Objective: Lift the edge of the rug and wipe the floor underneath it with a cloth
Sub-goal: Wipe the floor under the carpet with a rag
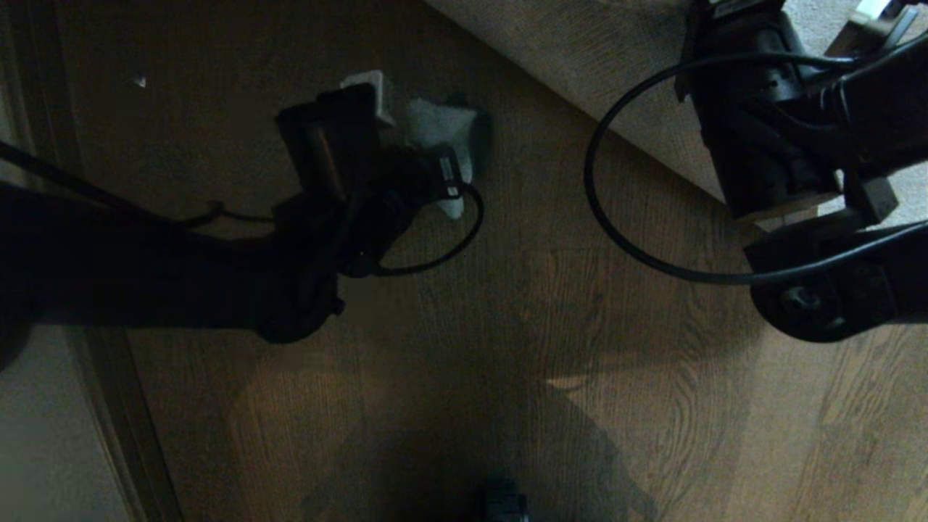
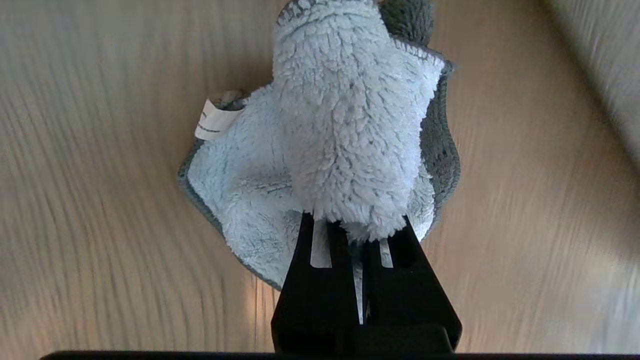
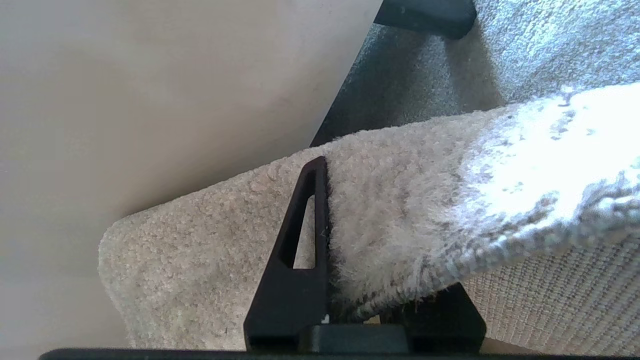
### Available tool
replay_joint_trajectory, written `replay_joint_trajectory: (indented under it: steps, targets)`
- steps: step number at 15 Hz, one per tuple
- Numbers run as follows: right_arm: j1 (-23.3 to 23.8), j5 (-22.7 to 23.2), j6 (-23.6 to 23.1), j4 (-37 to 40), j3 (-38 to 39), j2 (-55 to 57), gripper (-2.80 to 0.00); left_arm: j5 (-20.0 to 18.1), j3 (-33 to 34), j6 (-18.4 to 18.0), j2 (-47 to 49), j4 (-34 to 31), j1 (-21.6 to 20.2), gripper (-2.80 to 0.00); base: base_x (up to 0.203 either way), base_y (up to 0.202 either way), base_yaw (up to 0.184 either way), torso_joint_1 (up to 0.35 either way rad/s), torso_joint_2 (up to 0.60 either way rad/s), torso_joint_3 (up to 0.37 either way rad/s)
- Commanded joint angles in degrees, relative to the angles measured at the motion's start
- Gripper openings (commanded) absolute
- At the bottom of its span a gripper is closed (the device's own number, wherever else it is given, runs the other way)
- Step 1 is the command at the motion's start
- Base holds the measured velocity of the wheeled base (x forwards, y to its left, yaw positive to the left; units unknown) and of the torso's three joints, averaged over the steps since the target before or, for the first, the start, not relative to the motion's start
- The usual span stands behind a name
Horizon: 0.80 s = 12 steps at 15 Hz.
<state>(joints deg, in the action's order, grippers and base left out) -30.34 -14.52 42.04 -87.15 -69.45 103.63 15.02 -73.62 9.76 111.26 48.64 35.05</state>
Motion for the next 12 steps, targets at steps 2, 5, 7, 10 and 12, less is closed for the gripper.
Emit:
replay_joint_trajectory:
  steps: [2, 5, 7, 10, 12]
  targets:
    - [0.02, -0.16, 0.23, -2.80, 0.02, -0.18, -2.80, 0.47, -6.48, 0.24, 1.84, 0.23, -0.35, -2.80, 0.000, 0.000, 0.000, 0.000, 0.00, 0.000]
    - [0.02, -0.16, 0.23, -2.80, 0.02, -0.04, -2.80, 0.54, -8.85, 0.25, 1.73, 0.23, -1.58, -2.80, 0.000, 0.000, 0.000, 0.000, 0.00, 0.000]
    - [0.02, -0.16, 0.23, -2.80, 0.02, -0.01, -2.80, 0.63, -9.07, 0.25, 1.11, 0.23, -3.18, -2.80, 0.000, 0.000, 0.000, 0.000, 0.00, 0.000]
    - [0.02, -0.16, 0.23, -2.80, 0.02, -0.01, -2.80, 0.63, -8.90, 0.25, 0.21, 0.23, -7.23, -2.80, 0.000, 0.000, 0.000, 0.000, 0.00, 0.000]
    - [0.02, -0.16, 0.23, -2.80, 0.28, -0.01, -2.80, 0.70, -8.39, 0.25, -0.78, 0.23, -9.97, -2.80, 0.000, 0.000, 0.000, 0.000, 0.00, 0.000]
